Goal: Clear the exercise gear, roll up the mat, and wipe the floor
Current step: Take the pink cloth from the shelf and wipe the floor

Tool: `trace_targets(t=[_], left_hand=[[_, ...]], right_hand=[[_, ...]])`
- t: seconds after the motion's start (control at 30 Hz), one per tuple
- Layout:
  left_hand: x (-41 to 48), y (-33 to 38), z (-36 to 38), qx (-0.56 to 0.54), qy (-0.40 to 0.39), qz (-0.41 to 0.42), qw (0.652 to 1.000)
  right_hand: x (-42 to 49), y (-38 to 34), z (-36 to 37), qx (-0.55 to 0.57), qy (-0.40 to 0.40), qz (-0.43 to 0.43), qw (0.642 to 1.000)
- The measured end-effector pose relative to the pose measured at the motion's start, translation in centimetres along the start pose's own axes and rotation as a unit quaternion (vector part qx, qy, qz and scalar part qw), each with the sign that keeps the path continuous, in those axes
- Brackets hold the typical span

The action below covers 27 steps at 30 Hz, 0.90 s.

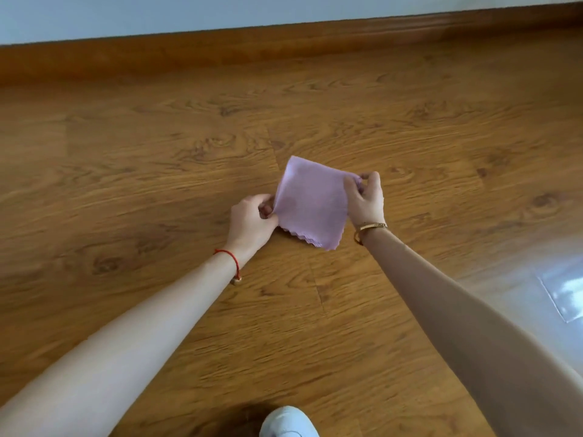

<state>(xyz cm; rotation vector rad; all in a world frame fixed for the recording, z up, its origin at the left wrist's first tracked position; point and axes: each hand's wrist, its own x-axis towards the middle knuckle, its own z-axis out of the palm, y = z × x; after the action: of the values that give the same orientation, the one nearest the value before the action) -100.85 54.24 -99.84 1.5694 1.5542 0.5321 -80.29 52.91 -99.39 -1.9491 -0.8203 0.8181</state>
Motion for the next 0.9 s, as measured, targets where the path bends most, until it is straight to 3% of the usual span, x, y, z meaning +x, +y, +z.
trace_targets(t=[0.13, 0.23, 0.37, 0.5, 0.73, 0.9], left_hand=[[1.9, -0.1, -4.9, -0.034, 0.045, -0.04, 0.998], [1.7, 2.0, -9.2, -0.158, 0.036, -0.097, 0.982], [-1.6, 6.7, -15.0, -0.367, -0.009, -0.199, 0.909], [-6.3, 12.0, -20.1, -0.446, -0.033, -0.244, 0.861], [-15.1, 24.5, -29.9, -0.459, 0.028, -0.226, 0.859], [-22.7, 35.1, -38.8, -0.442, 0.095, -0.196, 0.87]], right_hand=[[1.4, -5.1, 2.5, 0.025, -0.04, -0.049, 0.998], [0.6, -10.0, 3.4, 0.037, -0.063, -0.068, 0.995], [-2.7, -16.4, 3.2, 0.07, -0.132, -0.034, 0.988], [-7.4, -23.0, 1.0, 0.103, -0.19, 0.035, 0.976], [-15.3, -37.6, -6.2, 0.221, -0.231, 0.244, 0.916], [-21.3, -49.3, -12.4, 0.147, -0.367, 0.204, 0.896]])
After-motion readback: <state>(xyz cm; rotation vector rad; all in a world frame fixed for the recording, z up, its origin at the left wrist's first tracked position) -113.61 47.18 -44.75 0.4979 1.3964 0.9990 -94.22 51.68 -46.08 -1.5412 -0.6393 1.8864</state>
